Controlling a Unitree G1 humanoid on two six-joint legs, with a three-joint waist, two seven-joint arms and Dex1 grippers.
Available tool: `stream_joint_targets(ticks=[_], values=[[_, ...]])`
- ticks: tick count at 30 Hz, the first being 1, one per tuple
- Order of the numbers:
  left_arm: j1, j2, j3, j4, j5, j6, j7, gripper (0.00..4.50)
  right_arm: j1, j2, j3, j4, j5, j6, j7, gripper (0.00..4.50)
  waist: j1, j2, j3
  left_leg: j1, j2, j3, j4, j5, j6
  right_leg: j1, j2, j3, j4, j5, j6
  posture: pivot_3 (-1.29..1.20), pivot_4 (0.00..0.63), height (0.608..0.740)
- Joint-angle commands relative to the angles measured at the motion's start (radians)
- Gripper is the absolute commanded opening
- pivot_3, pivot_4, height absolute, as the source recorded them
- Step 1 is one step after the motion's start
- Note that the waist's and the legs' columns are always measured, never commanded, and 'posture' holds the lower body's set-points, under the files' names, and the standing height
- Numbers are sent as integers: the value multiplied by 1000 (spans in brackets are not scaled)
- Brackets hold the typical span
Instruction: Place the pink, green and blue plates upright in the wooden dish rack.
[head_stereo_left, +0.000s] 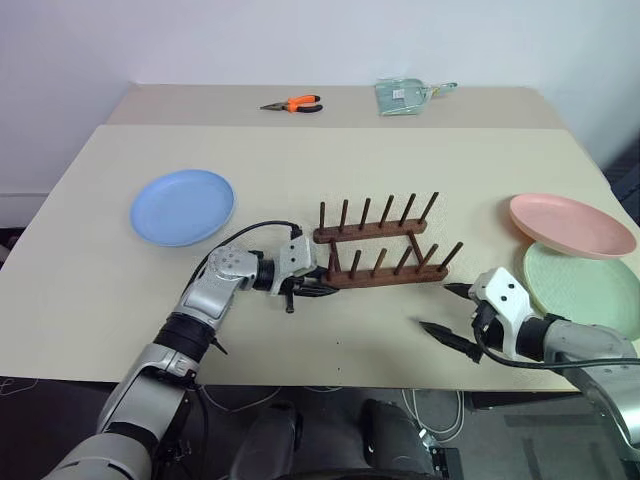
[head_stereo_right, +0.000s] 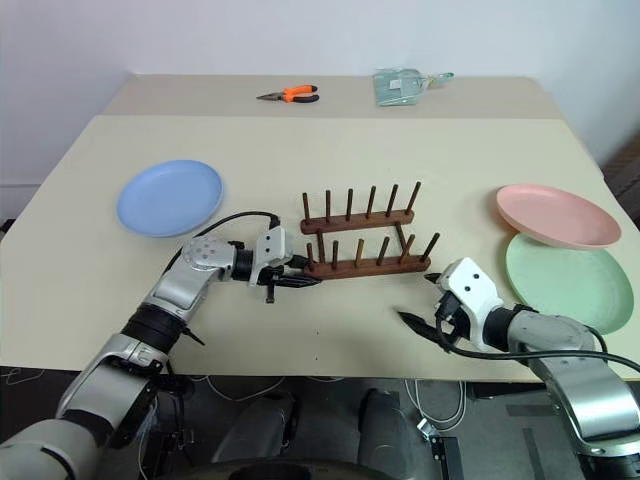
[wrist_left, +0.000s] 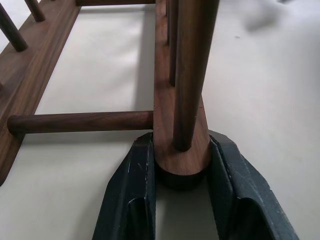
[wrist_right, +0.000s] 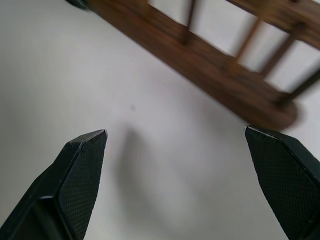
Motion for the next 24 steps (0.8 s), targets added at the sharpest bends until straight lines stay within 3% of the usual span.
stream_joint_targets(ticks=[1,3,4,5,7,11,14,18,24], values=[[-31,19,24,45,33,-28,44,3145,8,-23,-26,0,-20,-31,10,4500,0,0,0,0,0,0,0,0,0,0,0,0,0,0,0,0,150,740],[-21,45,41,49,58,8,106,4197,-5,-19,-18,10,-24,-35,9,3967,-1,0,0,0,0,0,1,0,0,0,0,0,0,0,0,0,150,740],[-7,63,51,34,59,36,125,4500,-13,-15,-12,16,-27,-40,7,3616,-4,0,0,1,0,0,0,0,0,0,0,0,0,0,0,0,150,740],[24,88,63,-5,50,73,128,4500,-19,-11,-3,21,-30,-43,8,3170,-7,-1,0,2,0,1,0,0,0,1,0,0,1,0,0,0,150,740],[97,130,86,-115,13,148,121,4133,-22,-2,12,26,-35,-55,9,2177,-26,-1,-1,3,2,2,-1,0,0,0,0,0,1,0,0,0,150,740],[279,191,99,-454,-112,370,91,2128,-27,18,50,55,-56,-72,1,9,-39,0,-1,4,4,1,-3,0,0,0,2,0,2,0,0,0,150,740],[339,156,73,-604,-126,453,168,681,-50,32,92,109,-120,-112,-38,0,-28,1,-1,3,4,1,-2,0,0,0,0,1,2,-1,-2,0,150,740],[313,13,15,-560,1,450,393,681,-138,85,168,235,-232,-196,-115,0,-17,-1,-2,3,3,2,2,0,0,7,-1,0,-2,-2,-4,0,150,740],[228,-114,13,-351,133,380,650,681,-325,194,238,412,-348,-239,-244,0,-27,-2,-4,5,2,2,2,0,0,8,0,0,0,-2,-4,0,150,740]])
